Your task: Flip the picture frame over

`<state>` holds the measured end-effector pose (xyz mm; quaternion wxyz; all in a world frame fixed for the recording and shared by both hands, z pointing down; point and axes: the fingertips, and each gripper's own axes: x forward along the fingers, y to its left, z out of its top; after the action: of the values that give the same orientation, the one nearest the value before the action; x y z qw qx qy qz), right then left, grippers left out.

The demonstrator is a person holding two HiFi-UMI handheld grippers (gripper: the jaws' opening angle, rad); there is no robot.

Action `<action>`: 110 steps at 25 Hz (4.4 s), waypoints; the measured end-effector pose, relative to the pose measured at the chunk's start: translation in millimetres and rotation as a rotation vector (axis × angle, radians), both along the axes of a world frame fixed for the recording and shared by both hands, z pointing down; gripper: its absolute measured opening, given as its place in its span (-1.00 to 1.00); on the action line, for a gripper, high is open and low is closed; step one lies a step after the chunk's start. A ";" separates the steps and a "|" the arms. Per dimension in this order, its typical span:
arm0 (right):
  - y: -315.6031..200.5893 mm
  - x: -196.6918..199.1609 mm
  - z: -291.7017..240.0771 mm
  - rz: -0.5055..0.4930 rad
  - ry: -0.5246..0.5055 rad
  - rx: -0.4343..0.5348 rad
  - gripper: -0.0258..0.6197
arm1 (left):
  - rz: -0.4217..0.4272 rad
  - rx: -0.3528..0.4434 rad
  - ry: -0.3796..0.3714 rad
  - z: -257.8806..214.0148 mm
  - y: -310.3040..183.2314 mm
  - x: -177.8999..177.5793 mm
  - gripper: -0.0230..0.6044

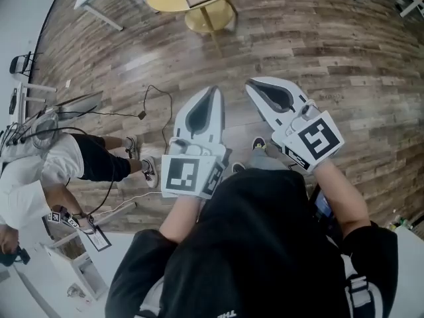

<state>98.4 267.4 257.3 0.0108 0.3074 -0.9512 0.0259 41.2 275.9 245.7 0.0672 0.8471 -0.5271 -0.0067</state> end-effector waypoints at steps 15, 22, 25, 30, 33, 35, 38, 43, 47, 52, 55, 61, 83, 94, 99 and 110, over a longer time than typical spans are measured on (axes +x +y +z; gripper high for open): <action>-78.1 58.9 16.8 0.060 -0.032 -0.037 -0.86 | 0.035 -0.037 -0.052 17.6 -76.0 44.9 -0.85; -133.1 29.1 13.8 0.088 -0.012 -0.040 -0.86 | 0.048 -0.034 -0.044 14.3 -129.6 13.2 -0.85; -159.8 1.3 11.6 0.080 -0.003 -0.039 -0.86 | 0.038 -0.037 -0.034 12.7 -157.7 -13.7 -0.85; -182.7 -48.8 17.0 0.055 0.015 -0.032 -0.86 | 0.016 -0.025 -0.009 18.4 -181.4 -61.2 -0.85; -195.6 -78.1 21.2 0.033 0.033 -0.028 -0.86 | 0.003 -0.019 0.020 23.5 -192.1 -86.3 -0.85; -204.9 -97.7 23.4 0.016 0.044 -0.036 -0.86 | -0.001 -0.017 0.029 24.2 -200.9 -100.1 -0.85; -213.8 -121.5 28.0 -0.009 0.078 -0.037 -0.86 | -0.002 0.001 0.019 22.8 -214.4 -118.6 -0.85; -233.1 -137.1 31.2 0.004 0.081 -0.046 -0.86 | -0.017 0.001 0.014 25.3 -236.1 -142.2 -0.85; -251.5 -135.9 29.7 0.016 0.073 -0.050 -0.86 | 0.000 -0.016 0.015 31.1 -251.7 -138.3 -0.85; -279.2 -128.5 30.4 0.006 0.048 -0.052 -0.86 | -0.016 -0.021 0.001 33.8 -279.6 -131.4 -0.85; -305.9 -121.2 30.9 0.001 0.035 -0.051 -0.86 | -0.027 -0.018 -0.018 31.7 -305.2 -126.3 -0.85; -372.7 -92.2 35.6 0.002 0.002 -0.074 -0.86 | -0.040 -0.019 -0.036 28.0 -369.4 -100.2 -0.85; -466.5 -52.9 55.2 -0.192 -0.057 -0.095 -0.86 | -0.108 -0.045 -0.086 39.5 -473.6 -58.2 -0.85; -547.4 -80.7 75.5 -0.184 0.091 -0.073 -0.86 | -0.064 -0.068 -0.061 51.7 -561.6 -83.8 -0.85; -590.7 -103.7 80.6 -0.176 0.150 -0.085 -0.86 | -0.061 -0.082 -0.049 60.8 -603.5 -111.8 -0.85; -651.3 -150.7 130.9 -0.215 0.384 -0.064 -0.86 | -0.032 -0.119 -0.005 90.5 -668.8 -170.8 -0.85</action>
<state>-52.3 -383.9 388.2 0.2042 0.2029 -0.9577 -0.0044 -129.6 -392.8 336.2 0.1163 0.8331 -0.5401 0.0256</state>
